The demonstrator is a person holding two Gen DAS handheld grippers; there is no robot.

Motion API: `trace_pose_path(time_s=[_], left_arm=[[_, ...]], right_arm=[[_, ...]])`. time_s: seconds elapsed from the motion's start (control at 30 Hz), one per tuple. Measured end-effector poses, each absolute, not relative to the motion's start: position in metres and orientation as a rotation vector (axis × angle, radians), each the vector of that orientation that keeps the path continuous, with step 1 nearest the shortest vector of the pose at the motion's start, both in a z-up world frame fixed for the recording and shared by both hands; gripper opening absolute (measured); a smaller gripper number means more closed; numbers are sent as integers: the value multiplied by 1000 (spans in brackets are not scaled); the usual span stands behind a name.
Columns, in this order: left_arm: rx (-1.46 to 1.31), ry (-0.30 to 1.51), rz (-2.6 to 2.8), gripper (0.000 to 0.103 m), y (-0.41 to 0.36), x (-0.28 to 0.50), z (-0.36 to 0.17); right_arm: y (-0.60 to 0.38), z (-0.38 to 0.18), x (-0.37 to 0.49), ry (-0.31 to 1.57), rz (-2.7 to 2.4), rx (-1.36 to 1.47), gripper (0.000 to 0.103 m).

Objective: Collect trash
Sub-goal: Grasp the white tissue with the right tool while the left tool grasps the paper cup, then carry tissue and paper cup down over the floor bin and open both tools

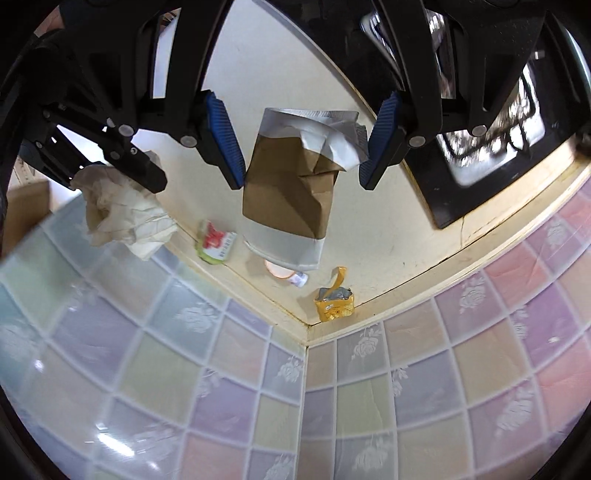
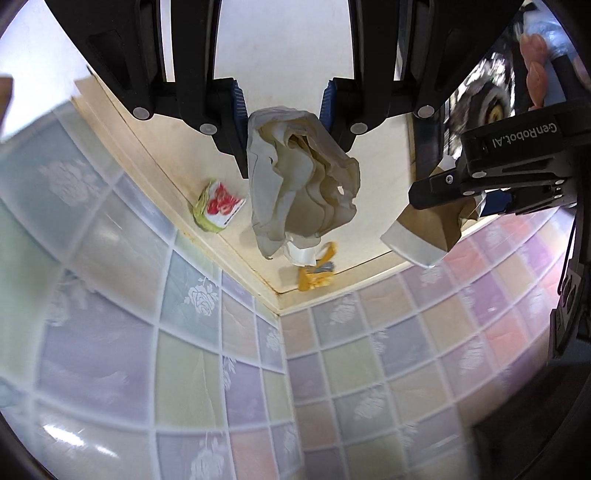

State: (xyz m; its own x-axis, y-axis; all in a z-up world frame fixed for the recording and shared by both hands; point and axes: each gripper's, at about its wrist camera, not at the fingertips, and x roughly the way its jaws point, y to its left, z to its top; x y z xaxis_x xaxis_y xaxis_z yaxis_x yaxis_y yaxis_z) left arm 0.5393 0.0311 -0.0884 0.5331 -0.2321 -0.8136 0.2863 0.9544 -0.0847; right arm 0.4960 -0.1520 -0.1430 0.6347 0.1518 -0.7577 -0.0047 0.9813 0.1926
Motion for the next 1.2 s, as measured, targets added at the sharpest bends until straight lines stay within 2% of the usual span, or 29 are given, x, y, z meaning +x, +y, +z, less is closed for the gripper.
trace_pose_path(time_s=[0.3, 0.63, 0.9, 1.2], left_arm=[[27, 890, -303, 61, 17, 403, -53], [7, 847, -278, 61, -5, 245, -53], [-15, 881, -284, 61, -15, 151, -89], [-12, 1000, -308, 61, -16, 112, -153]], right_arm=[[-155, -100, 368, 832, 192, 173, 31], [-177, -95, 210, 853, 255, 132, 31], [-198, -119, 117, 902, 269, 123, 31], [-198, -189, 62, 1012, 232, 113, 31]])
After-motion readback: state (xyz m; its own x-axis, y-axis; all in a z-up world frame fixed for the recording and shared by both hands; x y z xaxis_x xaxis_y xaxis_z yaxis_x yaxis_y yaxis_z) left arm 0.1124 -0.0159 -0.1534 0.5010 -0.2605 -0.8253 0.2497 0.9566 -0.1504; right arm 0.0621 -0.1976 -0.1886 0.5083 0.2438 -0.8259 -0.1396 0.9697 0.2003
